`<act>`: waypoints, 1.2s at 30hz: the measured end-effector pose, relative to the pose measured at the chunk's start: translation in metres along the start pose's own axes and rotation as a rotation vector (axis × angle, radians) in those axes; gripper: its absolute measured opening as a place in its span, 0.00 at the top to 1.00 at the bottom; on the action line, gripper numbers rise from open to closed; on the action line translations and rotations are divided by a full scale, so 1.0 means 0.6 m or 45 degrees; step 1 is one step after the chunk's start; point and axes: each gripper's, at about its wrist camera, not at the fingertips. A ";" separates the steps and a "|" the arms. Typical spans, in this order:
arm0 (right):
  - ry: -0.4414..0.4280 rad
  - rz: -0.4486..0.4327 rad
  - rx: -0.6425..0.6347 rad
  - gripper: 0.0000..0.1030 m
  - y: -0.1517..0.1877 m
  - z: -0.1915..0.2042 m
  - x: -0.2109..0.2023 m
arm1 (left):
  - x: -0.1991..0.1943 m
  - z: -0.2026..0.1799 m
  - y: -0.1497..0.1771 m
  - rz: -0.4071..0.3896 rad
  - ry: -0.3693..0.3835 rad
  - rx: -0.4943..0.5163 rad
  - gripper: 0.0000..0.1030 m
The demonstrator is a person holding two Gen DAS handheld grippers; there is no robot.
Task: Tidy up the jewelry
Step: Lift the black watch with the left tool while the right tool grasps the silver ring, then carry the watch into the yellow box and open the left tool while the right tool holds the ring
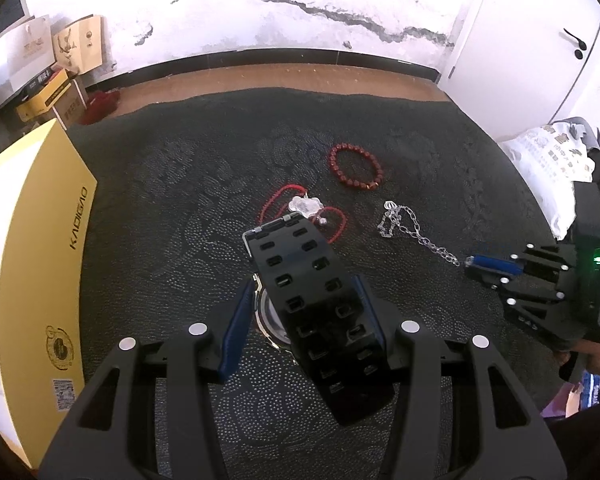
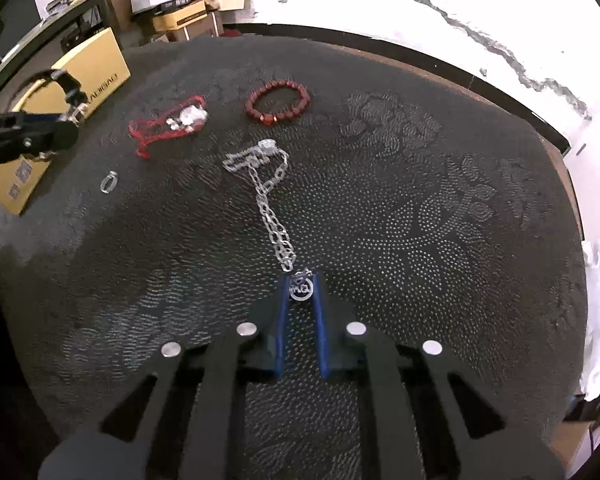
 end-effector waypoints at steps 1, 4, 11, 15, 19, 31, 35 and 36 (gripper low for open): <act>0.006 -0.014 0.013 0.88 -0.006 0.006 -0.012 | -0.003 0.002 -0.001 -0.003 -0.005 0.000 0.52; 0.006 -0.062 0.026 0.88 -0.029 0.034 -0.044 | -0.021 0.011 -0.003 -0.017 -0.012 -0.009 0.52; -0.042 -0.174 0.009 0.88 -0.117 0.187 -0.115 | -0.107 0.054 -0.020 -0.103 -0.073 -0.027 0.52; -0.112 -0.199 -0.002 0.88 -0.180 0.278 -0.136 | -0.175 0.115 -0.013 -0.155 -0.177 -0.031 0.52; -0.160 -0.234 -0.069 0.88 -0.238 0.379 -0.144 | -0.230 0.196 0.008 -0.186 -0.278 -0.095 0.52; -0.298 -0.165 -0.138 0.88 -0.349 0.634 -0.023 | -0.262 0.425 0.082 -0.188 -0.500 -0.366 0.52; -0.270 -0.069 -0.082 0.88 -0.376 0.664 0.065 | -0.250 0.467 0.100 -0.146 -0.485 -0.435 0.52; -0.260 -0.048 -0.074 0.88 -0.379 0.668 0.083 | -0.245 0.470 0.100 -0.144 -0.488 -0.435 0.52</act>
Point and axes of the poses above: each gripper's, at about its wrist camera, not at the fingertips, and x roughly the way its jaws point, z to its left, y to its underside, and after that the axes turned 11 degrees about -z, right-handed
